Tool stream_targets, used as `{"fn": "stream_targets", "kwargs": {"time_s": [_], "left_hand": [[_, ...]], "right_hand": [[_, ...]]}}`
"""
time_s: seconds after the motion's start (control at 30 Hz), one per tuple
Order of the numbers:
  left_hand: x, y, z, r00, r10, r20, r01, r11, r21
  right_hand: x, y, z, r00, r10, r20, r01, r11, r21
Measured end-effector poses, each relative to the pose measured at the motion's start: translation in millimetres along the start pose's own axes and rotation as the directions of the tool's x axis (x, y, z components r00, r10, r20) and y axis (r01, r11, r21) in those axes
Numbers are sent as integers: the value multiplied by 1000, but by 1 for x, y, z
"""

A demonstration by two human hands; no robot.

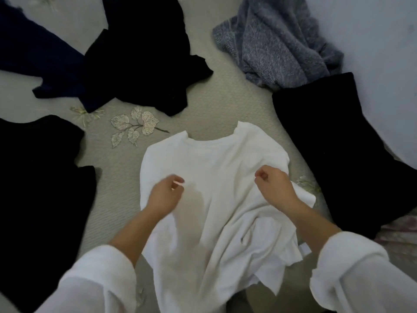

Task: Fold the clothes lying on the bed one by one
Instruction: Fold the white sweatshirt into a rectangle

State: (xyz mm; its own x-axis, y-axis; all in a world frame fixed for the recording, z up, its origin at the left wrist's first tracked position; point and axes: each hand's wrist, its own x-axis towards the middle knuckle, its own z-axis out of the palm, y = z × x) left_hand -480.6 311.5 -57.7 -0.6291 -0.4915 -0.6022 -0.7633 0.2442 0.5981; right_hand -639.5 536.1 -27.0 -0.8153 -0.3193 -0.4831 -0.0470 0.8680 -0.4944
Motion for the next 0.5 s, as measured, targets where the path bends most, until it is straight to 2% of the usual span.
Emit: {"fn": "stream_targets", "kwargs": {"time_s": [0.1,0.23,0.4,0.5], "left_hand": [[39,14,-21,979,-25,-203,15,999,-50],[72,9,-40,931,-47,-361,88,991,98],[98,-12,-41,975,-107,-197,147,968,203],[88,-29,-22,975,-71,-212,109,979,173]], "right_hand": [[33,0,-5,999,-51,-9,50,991,-124],[75,7,-12,999,-13,-49,3,979,-202],[109,3,-6,993,103,-53,-109,987,-119],[114,-2,9,980,194,-31,-196,979,-53]]}}
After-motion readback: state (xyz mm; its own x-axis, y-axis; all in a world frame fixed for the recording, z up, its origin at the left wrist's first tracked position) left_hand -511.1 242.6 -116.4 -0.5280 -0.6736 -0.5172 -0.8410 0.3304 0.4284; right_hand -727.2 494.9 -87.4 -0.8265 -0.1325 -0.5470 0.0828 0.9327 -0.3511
